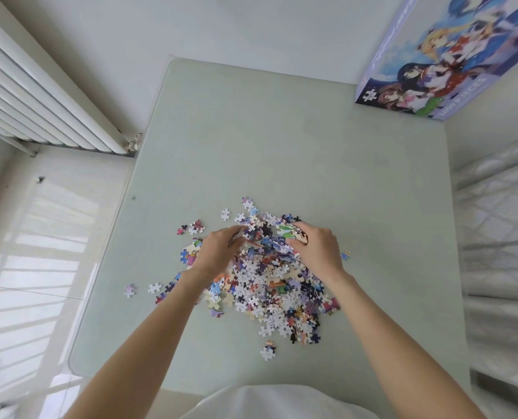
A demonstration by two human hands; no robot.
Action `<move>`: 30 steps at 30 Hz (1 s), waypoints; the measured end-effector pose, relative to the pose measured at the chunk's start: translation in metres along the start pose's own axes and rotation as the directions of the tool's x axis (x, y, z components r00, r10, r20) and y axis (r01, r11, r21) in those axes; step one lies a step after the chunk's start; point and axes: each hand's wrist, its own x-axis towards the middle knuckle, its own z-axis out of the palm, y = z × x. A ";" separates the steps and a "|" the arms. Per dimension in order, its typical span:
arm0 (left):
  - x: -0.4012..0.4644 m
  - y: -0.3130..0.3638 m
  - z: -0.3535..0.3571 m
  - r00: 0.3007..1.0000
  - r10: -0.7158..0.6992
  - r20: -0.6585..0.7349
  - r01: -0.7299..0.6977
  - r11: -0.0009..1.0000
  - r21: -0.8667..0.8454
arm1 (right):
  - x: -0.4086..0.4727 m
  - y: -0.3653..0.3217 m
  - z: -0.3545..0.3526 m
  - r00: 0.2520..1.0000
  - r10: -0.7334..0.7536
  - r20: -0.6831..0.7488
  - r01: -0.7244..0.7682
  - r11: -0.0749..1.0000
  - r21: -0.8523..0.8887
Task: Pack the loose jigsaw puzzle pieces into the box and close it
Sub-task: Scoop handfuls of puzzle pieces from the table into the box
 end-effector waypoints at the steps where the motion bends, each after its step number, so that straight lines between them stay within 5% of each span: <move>1: 0.000 0.005 0.001 1.000 0.021 -0.014 -0.021 1.000 -0.006 | -0.001 0.003 -0.003 1.000 -0.005 0.000 0.005 1.000 0.020; 12: 0.043 0.131 -0.019 0.993 0.120 0.016 -0.118 0.986 -0.116 | 0.003 0.032 -0.156 0.996 -0.087 -0.025 0.090 0.946 0.313; 17: 0.109 0.240 -0.066 0.948 0.317 -0.032 -0.317 0.929 -0.189 | 0.043 0.033 -0.288 0.946 -0.166 -0.278 0.245 0.928 0.282; 21: 0.178 0.344 -0.115 0.856 0.493 -0.158 -0.515 0.843 -0.159 | 0.098 0.031 -0.394 0.823 -0.224 -0.522 0.338 0.931 0.134; 26: 0.256 0.440 -0.148 0.748 0.603 -0.279 -0.641 0.764 -0.067 | 0.168 0.041 -0.478 0.667 -0.345 -0.660 0.371 0.922 -0.108; 28: 0.276 0.466 -0.154 0.660 0.667 -0.347 -0.703 0.711 0.029 | 0.193 0.048 -0.497 0.652 -0.383 -0.655 0.324 0.921 -0.216; 30: 0.296 0.483 -0.156 0.495 0.779 -0.385 -0.755 0.605 0.251 | 0.214 0.059 -0.507 0.666 -0.427 -0.612 0.267 0.902 -0.339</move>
